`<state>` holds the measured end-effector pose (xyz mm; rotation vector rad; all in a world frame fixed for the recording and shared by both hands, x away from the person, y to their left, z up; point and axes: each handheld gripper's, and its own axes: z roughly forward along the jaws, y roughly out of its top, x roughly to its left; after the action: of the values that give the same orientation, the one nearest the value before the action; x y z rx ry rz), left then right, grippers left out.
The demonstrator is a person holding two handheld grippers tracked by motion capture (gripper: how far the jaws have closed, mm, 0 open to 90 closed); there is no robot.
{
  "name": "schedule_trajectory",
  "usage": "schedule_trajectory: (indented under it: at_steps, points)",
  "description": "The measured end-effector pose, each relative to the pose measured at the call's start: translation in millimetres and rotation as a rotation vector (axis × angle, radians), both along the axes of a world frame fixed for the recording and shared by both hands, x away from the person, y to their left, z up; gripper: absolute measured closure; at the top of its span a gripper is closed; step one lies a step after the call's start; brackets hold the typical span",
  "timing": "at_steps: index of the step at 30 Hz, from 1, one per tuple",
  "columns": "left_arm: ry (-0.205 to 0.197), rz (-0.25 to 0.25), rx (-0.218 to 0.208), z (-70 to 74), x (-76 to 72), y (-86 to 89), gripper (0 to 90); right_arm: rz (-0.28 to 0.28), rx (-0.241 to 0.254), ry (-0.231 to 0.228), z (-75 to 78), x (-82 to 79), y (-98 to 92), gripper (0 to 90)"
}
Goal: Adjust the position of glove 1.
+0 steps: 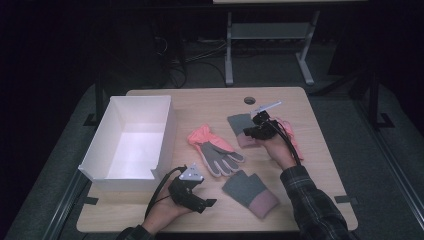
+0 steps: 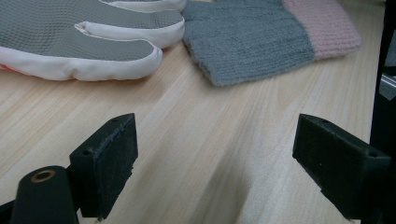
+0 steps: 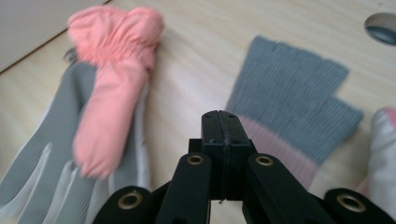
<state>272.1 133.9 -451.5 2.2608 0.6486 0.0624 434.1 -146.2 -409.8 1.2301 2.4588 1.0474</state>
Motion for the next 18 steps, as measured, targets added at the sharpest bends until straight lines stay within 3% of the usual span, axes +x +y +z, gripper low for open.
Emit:
schedule_trajectory:
  at_steps: [6,7,9,13,15,18]
  points:
    - [-0.007,-0.009,0.002,1.4,-0.5,0.3,13.7,-0.041,-0.008,0.018,-4.6,25.2,4.7,90.0]
    - [-0.004,-0.006,-0.003,1.5,-0.8,0.7,13.7,-0.061,-0.018,0.03,-9.3,36.4,6.4,90.0]
    - [-0.005,-0.006,-0.003,1.7,-0.7,1.3,13.7,-0.076,-0.016,0.042,-14.2,43.1,8.0,90.0]
    - [-0.006,-0.007,-0.003,2.2,-0.2,2.4,13.7,-0.096,-0.041,0.051,-23.5,50.6,12.3,90.0]
    - [-0.005,-0.007,-0.002,2.2,-0.4,2.2,13.7,-0.101,-0.09,0.061,-31.4,53.7,14.2,90.0]
    - [-0.006,-0.007,0.0,1.7,-0.7,1.2,13.7,-0.1,-0.119,0.088,-39.6,54.9,16.5,90.0]
